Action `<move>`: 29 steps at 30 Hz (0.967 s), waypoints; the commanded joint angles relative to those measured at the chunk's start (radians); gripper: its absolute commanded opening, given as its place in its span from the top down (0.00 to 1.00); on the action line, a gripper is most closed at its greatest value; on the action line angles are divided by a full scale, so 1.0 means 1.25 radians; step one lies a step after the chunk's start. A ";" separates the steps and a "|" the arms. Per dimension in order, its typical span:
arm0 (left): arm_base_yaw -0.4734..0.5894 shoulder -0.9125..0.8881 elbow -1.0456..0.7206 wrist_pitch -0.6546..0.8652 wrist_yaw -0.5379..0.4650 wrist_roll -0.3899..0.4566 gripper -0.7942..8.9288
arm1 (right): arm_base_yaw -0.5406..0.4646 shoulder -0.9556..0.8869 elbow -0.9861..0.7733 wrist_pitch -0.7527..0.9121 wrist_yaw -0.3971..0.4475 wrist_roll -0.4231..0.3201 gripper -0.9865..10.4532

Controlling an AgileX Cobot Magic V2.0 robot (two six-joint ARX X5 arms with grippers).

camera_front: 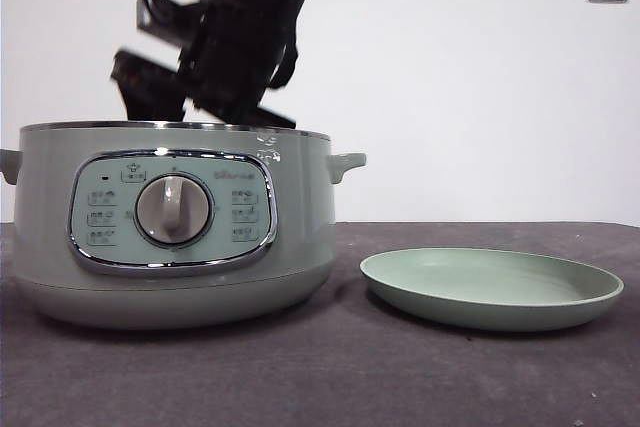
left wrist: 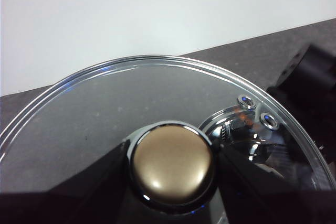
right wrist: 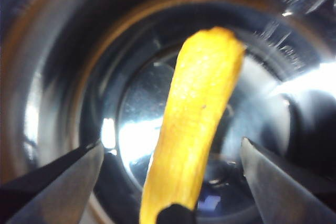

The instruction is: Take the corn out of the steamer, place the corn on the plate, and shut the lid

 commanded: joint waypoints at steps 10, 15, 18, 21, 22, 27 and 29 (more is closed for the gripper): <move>-0.001 -0.013 0.006 0.020 -0.002 0.009 0.93 | 0.004 0.054 0.001 0.024 0.054 -0.005 0.93; -0.001 -0.012 0.006 0.016 -0.002 0.009 0.93 | 0.006 0.013 0.004 0.016 0.065 0.017 0.93; -0.001 -0.011 0.006 0.019 -0.002 0.009 0.93 | 0.006 -0.037 0.004 -0.025 0.066 0.021 0.93; -0.001 -0.009 0.006 0.030 -0.002 0.009 0.93 | 0.002 -0.097 0.004 -0.073 0.066 0.021 0.93; -0.001 0.001 0.006 0.039 -0.002 0.009 0.93 | 0.001 -0.118 0.004 -0.091 0.066 0.021 0.93; -0.001 0.034 0.006 0.064 0.004 0.009 0.93 | -0.027 -0.208 0.004 -0.199 0.067 0.021 0.93; -0.001 0.050 0.006 0.071 0.012 0.009 0.93 | -0.044 -0.231 0.004 -0.251 0.072 0.021 0.93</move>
